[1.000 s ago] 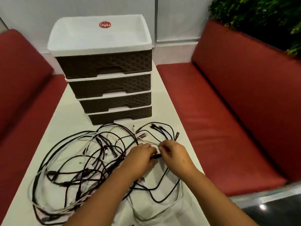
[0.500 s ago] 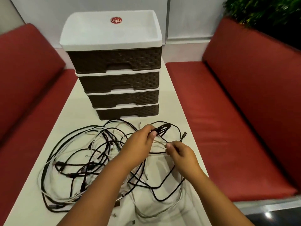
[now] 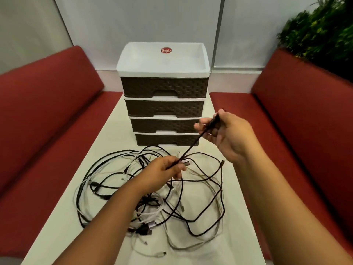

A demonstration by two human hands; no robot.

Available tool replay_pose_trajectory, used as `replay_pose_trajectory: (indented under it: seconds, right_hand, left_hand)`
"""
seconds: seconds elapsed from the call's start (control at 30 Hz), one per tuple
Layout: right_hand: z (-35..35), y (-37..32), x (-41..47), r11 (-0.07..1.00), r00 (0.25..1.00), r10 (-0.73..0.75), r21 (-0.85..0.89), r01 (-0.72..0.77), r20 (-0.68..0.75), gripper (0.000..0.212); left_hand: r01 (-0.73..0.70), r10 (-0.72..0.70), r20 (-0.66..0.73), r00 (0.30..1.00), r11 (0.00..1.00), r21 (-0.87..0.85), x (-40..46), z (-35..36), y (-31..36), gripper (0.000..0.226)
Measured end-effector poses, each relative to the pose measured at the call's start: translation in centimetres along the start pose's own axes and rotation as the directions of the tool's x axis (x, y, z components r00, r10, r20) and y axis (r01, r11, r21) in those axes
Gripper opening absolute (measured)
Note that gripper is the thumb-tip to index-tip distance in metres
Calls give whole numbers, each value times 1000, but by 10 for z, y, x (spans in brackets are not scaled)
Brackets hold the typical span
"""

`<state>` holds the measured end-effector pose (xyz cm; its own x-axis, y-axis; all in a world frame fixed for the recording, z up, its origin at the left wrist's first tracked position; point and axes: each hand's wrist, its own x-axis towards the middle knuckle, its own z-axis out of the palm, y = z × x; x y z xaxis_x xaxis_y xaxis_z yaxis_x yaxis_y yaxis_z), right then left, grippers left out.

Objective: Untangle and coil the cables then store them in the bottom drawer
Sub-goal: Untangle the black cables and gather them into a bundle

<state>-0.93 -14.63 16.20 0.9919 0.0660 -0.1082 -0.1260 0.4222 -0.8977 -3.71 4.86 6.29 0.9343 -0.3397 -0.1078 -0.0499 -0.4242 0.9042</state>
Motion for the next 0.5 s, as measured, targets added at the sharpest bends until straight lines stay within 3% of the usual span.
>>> replay_pose_trajectory:
  seconds: [0.1, 0.17, 0.27, 0.37, 0.43, 0.5]
  right_hand:
    - [6, -38, 2, 991, 997, -56, 127, 50, 46, 30]
    - [5, -56, 4, 990, 994, -106, 92, 103, 34, 29]
    - [-2, -58, 4, 970, 991, -131, -203, 134, 27, 25]
    - [-7, -33, -5, 767, 988, -77, -626, 145, 134, 24]
    - [0, -11, -13, 656, 966, -8, -728, 199, 257, 24]
    - [9, 10, -17, 614, 935, 39, -747, 255, 352, 24]
  left_hand:
    - [72, -59, -68, 996, 975, 212, -11, -7, -26, 19]
    - [89, -50, -129, 990, 945, 315, -15, -13, -35, 18]
    - [95, -15, -200, 980, 913, 398, -21, -26, -36, 22]
    - [50, 45, -254, 966, 933, 356, -23, -36, -14, 30]
    - [-24, 121, -292, 949, 949, 315, -22, -41, 10, 26]
    - [-113, 197, -304, 932, 955, 274, -19, -47, 38, 19]
